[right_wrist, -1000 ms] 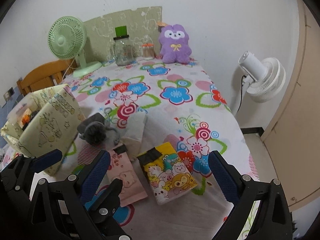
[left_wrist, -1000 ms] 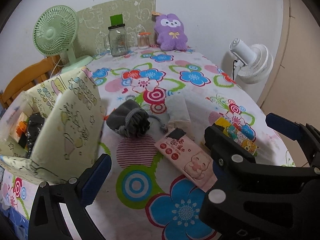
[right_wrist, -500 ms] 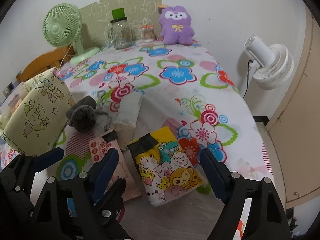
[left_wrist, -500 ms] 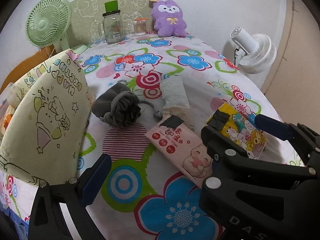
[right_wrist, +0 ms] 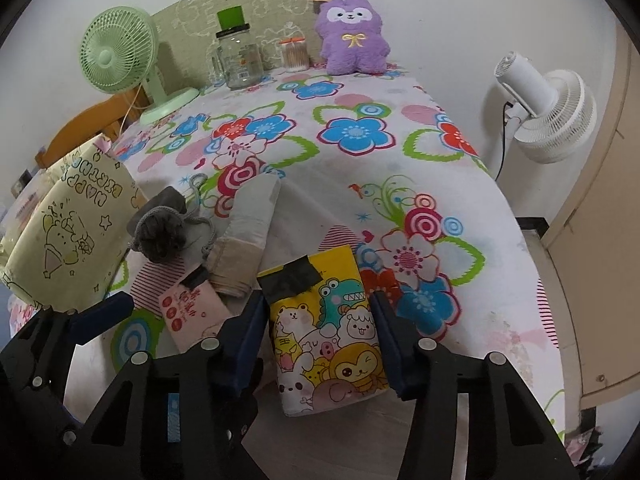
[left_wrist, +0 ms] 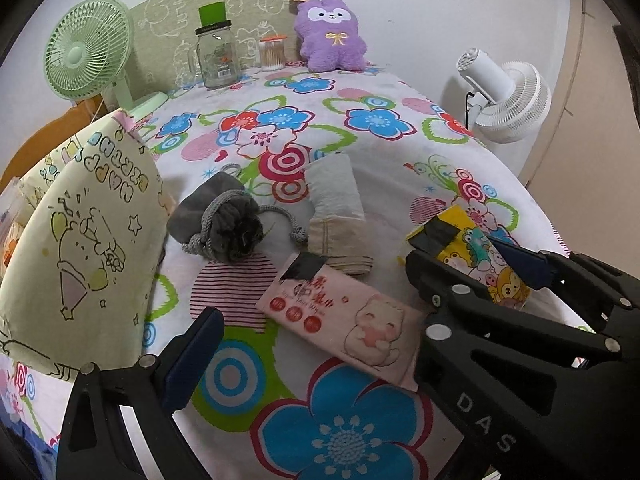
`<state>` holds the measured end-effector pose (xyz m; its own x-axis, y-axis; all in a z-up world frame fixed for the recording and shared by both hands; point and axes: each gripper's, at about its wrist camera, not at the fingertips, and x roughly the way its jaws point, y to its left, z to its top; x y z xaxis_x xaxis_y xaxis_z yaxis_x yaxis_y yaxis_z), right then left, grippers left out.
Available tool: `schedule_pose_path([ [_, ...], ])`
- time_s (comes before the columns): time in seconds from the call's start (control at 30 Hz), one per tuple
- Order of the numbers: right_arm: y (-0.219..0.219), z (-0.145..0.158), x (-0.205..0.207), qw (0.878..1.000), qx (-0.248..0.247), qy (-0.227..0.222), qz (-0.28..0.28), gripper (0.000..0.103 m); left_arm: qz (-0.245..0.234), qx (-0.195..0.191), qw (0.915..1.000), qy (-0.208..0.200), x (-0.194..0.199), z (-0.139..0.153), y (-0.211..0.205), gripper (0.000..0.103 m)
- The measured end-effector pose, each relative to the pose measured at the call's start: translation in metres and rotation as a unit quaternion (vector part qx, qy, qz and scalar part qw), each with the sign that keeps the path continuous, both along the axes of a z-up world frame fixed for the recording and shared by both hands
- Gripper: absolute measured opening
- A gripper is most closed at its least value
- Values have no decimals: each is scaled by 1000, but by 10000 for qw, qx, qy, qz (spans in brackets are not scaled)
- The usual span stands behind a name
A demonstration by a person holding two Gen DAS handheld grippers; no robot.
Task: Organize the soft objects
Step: 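Lower the left gripper to the pink wet-wipes pack while the right approaches the yellow cartoon bag, then grasp the pink wet-wipes pack with the left gripper while the right grasps the yellow cartoon bag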
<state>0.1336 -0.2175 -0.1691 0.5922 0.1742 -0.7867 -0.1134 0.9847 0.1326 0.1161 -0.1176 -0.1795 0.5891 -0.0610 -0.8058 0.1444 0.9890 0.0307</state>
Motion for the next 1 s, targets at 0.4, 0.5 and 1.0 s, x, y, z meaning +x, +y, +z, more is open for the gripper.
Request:
schedule_pose_path([
  [0.4, -21, 3, 0, 9996, 54, -59, -287, 54, -108, -115, 9997, 160, 10, -4, -15, 101],
  [0.5, -24, 3, 2, 9994, 57, -48, -328, 54, -129, -136, 9996, 196, 12, -5, -18, 100],
  [1.0, -20, 1, 3, 9996, 32, 20, -294, 54, -151, -185, 9997, 113, 9, -6, -18, 85],
])
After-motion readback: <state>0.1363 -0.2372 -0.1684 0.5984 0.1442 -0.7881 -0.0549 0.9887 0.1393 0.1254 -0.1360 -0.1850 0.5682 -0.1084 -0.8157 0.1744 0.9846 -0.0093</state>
